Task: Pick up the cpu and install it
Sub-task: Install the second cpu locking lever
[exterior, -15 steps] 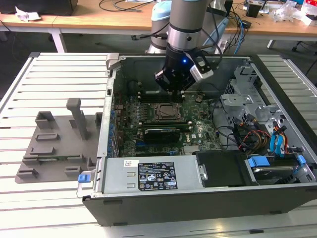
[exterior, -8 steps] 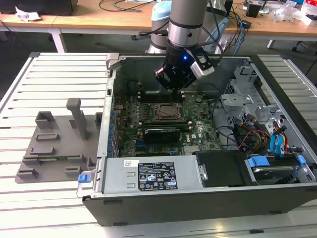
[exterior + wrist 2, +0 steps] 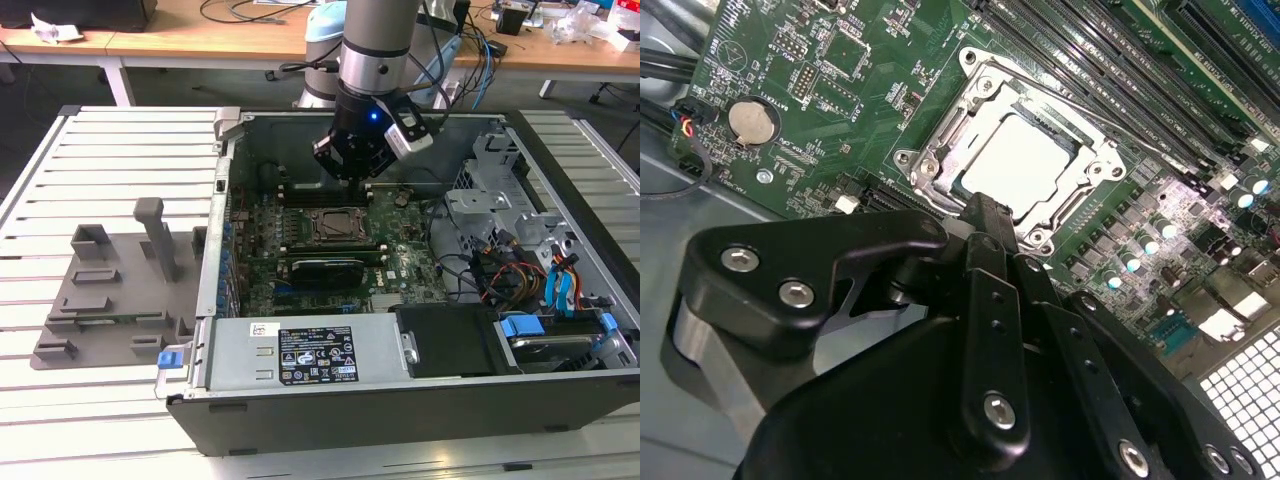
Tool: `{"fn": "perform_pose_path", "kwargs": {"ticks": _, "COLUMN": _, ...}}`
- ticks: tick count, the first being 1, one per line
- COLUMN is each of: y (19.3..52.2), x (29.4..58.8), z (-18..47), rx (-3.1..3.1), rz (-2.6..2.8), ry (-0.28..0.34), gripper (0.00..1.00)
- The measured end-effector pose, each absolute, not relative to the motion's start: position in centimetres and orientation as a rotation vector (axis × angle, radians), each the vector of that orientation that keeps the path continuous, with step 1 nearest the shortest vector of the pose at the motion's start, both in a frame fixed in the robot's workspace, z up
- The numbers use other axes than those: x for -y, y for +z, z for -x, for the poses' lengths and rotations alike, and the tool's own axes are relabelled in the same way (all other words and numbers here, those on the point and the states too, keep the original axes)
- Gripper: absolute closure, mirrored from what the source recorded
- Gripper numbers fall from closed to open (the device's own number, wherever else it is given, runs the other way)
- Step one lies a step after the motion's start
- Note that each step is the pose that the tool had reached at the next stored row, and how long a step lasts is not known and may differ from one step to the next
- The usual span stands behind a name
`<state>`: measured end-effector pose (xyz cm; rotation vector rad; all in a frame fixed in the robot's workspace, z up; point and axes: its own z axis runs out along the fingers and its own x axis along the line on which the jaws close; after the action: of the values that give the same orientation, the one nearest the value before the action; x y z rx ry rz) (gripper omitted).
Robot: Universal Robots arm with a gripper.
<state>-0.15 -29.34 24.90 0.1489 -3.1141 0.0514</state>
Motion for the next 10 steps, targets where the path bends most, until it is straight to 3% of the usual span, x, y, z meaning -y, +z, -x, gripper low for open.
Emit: {"fn": "perform_pose_path", "kwargs": {"ticks": 10, "y": 24.9, "x": 29.3, "z": -0.9, "rx": 3.114, "rz": -0.149, "ry": 0.051, "gripper": 0.89}}
